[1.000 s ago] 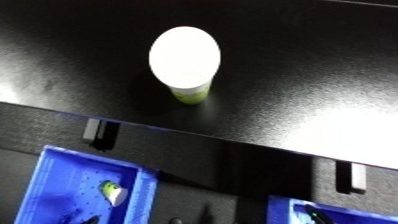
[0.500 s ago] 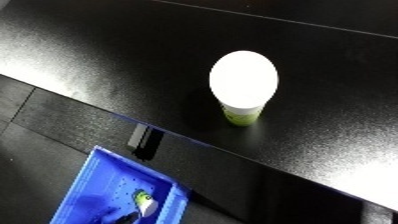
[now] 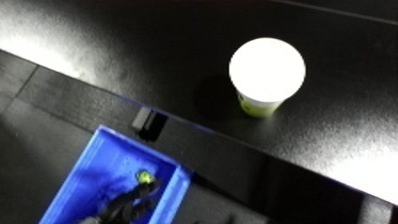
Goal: Pick up the object and place it into the box
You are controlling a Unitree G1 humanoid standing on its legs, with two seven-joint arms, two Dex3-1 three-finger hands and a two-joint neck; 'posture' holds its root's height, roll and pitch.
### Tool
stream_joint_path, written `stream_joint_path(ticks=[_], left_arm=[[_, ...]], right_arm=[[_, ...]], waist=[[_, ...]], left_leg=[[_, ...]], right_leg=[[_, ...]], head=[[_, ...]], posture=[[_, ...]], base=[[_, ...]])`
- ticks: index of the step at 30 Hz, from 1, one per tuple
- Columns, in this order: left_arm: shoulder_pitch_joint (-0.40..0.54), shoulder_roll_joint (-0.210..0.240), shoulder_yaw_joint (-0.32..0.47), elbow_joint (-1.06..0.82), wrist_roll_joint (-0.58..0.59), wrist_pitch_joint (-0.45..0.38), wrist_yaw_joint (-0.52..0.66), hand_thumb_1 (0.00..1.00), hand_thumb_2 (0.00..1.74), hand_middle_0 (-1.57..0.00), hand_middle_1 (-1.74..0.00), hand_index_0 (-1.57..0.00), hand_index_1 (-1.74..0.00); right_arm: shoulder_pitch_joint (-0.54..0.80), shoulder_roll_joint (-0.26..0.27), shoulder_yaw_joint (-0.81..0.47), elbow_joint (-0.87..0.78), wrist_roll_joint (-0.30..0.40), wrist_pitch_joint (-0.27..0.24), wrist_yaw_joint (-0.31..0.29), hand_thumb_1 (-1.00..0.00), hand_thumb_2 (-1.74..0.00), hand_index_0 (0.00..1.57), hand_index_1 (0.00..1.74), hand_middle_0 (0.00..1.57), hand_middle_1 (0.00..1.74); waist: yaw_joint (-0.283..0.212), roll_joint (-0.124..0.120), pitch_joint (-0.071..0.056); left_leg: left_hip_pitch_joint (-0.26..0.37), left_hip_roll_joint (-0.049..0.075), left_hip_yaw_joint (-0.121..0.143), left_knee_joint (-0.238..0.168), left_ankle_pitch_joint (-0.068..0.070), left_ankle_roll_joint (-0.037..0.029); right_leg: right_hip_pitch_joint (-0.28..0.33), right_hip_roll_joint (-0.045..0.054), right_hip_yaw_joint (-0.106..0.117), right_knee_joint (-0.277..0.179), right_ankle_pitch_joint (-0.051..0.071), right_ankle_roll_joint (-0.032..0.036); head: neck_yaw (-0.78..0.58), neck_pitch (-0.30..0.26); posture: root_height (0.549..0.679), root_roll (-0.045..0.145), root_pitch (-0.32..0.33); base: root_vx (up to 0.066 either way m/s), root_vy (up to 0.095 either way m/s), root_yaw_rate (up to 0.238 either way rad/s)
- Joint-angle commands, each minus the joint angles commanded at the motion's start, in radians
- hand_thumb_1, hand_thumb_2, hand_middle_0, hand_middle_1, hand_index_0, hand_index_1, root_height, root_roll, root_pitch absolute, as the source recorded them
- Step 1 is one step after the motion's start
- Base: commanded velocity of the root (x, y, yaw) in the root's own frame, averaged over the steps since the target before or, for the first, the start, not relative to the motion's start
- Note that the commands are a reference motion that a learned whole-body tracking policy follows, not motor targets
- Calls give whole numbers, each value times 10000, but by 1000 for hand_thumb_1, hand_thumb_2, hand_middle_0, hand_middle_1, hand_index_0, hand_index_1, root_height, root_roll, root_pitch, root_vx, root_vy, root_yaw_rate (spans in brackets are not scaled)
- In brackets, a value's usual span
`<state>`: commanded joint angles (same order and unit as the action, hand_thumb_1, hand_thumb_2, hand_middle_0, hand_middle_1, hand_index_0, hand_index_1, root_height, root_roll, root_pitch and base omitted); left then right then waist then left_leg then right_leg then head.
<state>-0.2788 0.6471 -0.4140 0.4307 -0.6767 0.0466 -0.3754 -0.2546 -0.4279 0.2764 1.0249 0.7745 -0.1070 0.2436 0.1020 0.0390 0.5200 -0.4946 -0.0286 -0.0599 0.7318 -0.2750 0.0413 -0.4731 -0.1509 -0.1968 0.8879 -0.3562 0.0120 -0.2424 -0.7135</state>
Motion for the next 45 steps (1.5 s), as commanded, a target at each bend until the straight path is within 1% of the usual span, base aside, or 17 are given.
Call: stream_joint_path(ticks=[4, 8, 11, 14, 17, 20, 24, 27, 29, 33, 37, 40, 43, 45], left_arm=[[-32, 386, 76, -779, -90, 323, -276, 0, 0, 0, 0, 0, 0], [24, 821, 155, -1644, -284, 749, -1046, 0, 0, 0, 0, 0, 0], [63, 1192, 294, -2603, -956, 1475, -2039, 0, 0, 0, 0, 0, 0], [73, 1474, 440, -3689, -1986, 2192, -3013, 0, 0, 0, 0, 0, 0], [-44, 1625, 487, -4654, -2895, 2751, -3893, 0, 0, 0, 0, 0, 0], [-213, 1707, 501, -5469, -3360, 3154, -4692, 0, 0, 0, 0, 0, 0], [-451, 1675, 555, -6290, -3796, 3400, -5148, 0, 0, 0, 0, 0, 0], [-563, 1419, 731, -6690, -4428, 3263, -5075, 0, 0, 0, 0, 0, 0], [-580, 1099, 970, -6863, -5069, 3040, -4856, 0, 0, 0, 0, 0, 0], [-570, 176, 1708, -6903, -6576, 2341, -4239, 0, 0, 0, 0, 0, 0], [-562, -753, 2698, -6666, -7854, 1263, -3328, 0, 0, 0, 0, 0, 0], [-542, -1248, 3453, -6392, -7954, 256, -2450, 0, 0, 0, 0, 0, 0], [-497, -1653, 4153, -6083, -7496, -583, -1726, 0, 0, 0, 0, 0, 0], [-474, -1819, 4549, -5896, -6987, -1098, -1255, 0, 0, 0, 0, 0, 0]], right_arm=[[74, -50, -175, 328, 189, -144, 203, 0, 0, 0, 0, 0, 0], [220, -112, -240, 336, 346, -153, 271, 0, 0, 0, 0, 0, 0], [371, -154, -302, 289, 394, -156, 284, 0, 0, 0, 0, 0, 0], [501, -186, -380, 246, 402, -132, 273, 0, 0, 0, 0, 0, 0], [558, -178, -405, 285, 444, -132, 258, 0, 0, 0, 0, 0, 0], [570, -157, -394, 279, 495, -98, 207, 0, 0, 0, 0, 0, 0], [567, -103, -383, 224, 537, -21, 160, 0, 0, 0, 0, 0, 0], [593, -17, -396, 207, 525, -9, 171, 0, 0, 0, 0, 0, 0], [627, 69, -402, 232, 509, -38, 208, 0, 0, 0, 0, 0, 0], [688, 322, -453, 298, 459, -97, 287, 0, 0, 0, 0, 0, 0], [777, 549, -590, 317, 350, -104, 389, 0, 0, 0, 0, 0, 0], [845, 687, -694, 316, 280, -76, 439, 0, 0, 0, 0, 0, 0], [925, 816, -804, 292, 197, -37, 493, 0, 0, 0, 0, 0, 0], [986, 876, -843, 267, 153, -38, 525, 0, 0, 0, 0, 0, 0]], waist=[[105, 51, 0], [162, 83, 0], [177, 120, 0], [176, 157, 0], [173, 179, 0], [168, 178, 0], [167, 147, 0], [180, 104, 0], [193, 62, 0], [232, -61, 0], [287, -185, 0], [320, -271, 0], [337, -366, 0], [333, -410, 0]], left_leg=[[42, -47, -41, -24, -13, 3], [64, -84, -70, -26, -29, -10], [92, -109, -85, -27, -54, -12], [111, -140, -94, -1, -94, -1], [101, -168, -98, 73, -147, 6], [112, -187, -106, 104, -186, 3], [147, -209, -140, 110, -220, -1], [175, -220, -162, 115, -247, 2], [205, -224, -175, 114, -263, -1], [268, -229, -207, 118, -287, -9], [335, -226, -245, 95, -268, -44], [419, -217, -269, 36, -238, -66], [484, -213, -282, 4, -213, -81], [505, -206, -282, 4, -206, -86]], right_leg=[[87, -51, -55, -44, 17, 16], [176, -67, -81, -110, 30, 15], [222, -82, -89, -141, 36, 17], [241, -104, -89, -148, 52, 32], [228, -128, -90, -109, 62, 48], [222, -135, -92, -83, 60, 55], [241, -126, -96, -66, 47, 52], [242, -119, -89, -22, 13, 40], [246, -110, -79, 14, -23, 21], [229, -87, -55, 118, -100, -27], [220, -39, -43, 215, -173, -95], [266, -22, -57, 243, -210, -128], [306, -18, -73, 279, -238, -148], [315, -11, -74, 309, -260, -161]], head=[[174, -45], [338, -8], [415, 61], [566, 156], [723, 319], [815, 438], [872, 614], [903, 710], [887, 741], [810, 713], [680, 585], [621, 476], [574, 454], [541, 432]], posture=[[626, 26, 18], [628, 27, 17], [628, 27, 16], [629, 28, 14], [628, 28, 13], [628, 27, 12], [628, 26, 11], [627, 25, 10], [626, 25, 8], [624, 24, 4], [624, 24, -1], [625, 25, -6], [625, 25, -10], [625, 24, -12]], base=[[11, -22, 115], [2, -14, 66], [5, 2, 37], [8, 7, 43], [7, 1, 47], [4, -4, 33], [9, -13, 13], [16, -16, -6], [24, -16, -23], [27, -16, -35], [30, -15, -47], [34, -18, -28], [34, -23, -13], [24, -16, -33]])
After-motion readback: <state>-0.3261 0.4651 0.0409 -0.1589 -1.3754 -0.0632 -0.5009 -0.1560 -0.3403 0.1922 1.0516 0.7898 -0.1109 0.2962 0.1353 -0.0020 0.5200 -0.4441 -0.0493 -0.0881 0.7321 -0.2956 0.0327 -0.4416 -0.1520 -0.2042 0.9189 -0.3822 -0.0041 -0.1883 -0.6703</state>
